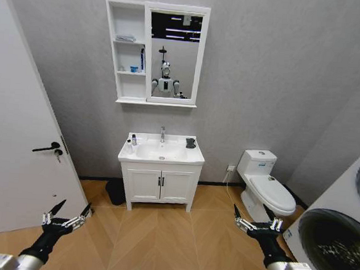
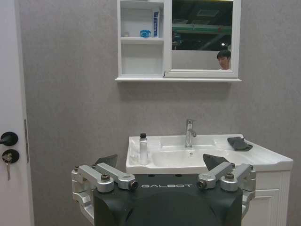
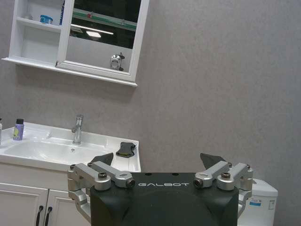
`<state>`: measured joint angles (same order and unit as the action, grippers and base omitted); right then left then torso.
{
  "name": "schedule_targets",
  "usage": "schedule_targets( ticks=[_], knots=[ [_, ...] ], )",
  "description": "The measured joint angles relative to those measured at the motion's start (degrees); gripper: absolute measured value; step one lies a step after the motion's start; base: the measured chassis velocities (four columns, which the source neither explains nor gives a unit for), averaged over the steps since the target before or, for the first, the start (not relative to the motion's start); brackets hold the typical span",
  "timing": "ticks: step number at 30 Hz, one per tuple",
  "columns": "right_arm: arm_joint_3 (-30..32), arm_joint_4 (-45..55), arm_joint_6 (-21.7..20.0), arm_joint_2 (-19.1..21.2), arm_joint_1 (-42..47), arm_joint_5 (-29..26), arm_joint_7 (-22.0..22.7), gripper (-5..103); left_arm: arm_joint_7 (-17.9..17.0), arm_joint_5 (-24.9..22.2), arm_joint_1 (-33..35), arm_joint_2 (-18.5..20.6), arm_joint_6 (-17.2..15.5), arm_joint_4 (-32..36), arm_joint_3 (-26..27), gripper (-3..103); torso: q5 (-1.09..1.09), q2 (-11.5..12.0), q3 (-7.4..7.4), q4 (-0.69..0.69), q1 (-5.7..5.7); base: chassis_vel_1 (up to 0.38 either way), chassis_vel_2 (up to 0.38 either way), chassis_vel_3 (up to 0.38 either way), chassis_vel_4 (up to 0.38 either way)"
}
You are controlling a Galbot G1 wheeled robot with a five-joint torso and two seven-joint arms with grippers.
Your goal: Move facial cleanser and shampoo from washbasin to cabinet, then wipe washbasin with towel.
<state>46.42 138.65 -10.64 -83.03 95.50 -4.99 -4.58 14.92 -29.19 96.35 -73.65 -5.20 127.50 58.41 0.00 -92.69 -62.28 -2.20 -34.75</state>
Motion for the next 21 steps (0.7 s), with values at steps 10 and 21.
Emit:
schedule_targets(
  ticks=[10,21],
  knots=[
    [0.0,-0.4,0.1,0.1,0.0,0.0,-0.3,100,-0.1,0.4,-0.3,-0.4,-0.2,0.2,-0.5,100,0.01,0.0,-0.01,0.01,-0.03,-0.25,0.246,0.247,-0.252],
    [-0.1,-1.0,0.2,0.1,0.2,0.2,-0.7,100,-1.3,1.7,-1.0,-1.3,-0.2,0.0,-2.2,100,0.0,0.0,0.0,0.01,-0.01,-0.256,0.267,0.264,-0.275]
  ],
)
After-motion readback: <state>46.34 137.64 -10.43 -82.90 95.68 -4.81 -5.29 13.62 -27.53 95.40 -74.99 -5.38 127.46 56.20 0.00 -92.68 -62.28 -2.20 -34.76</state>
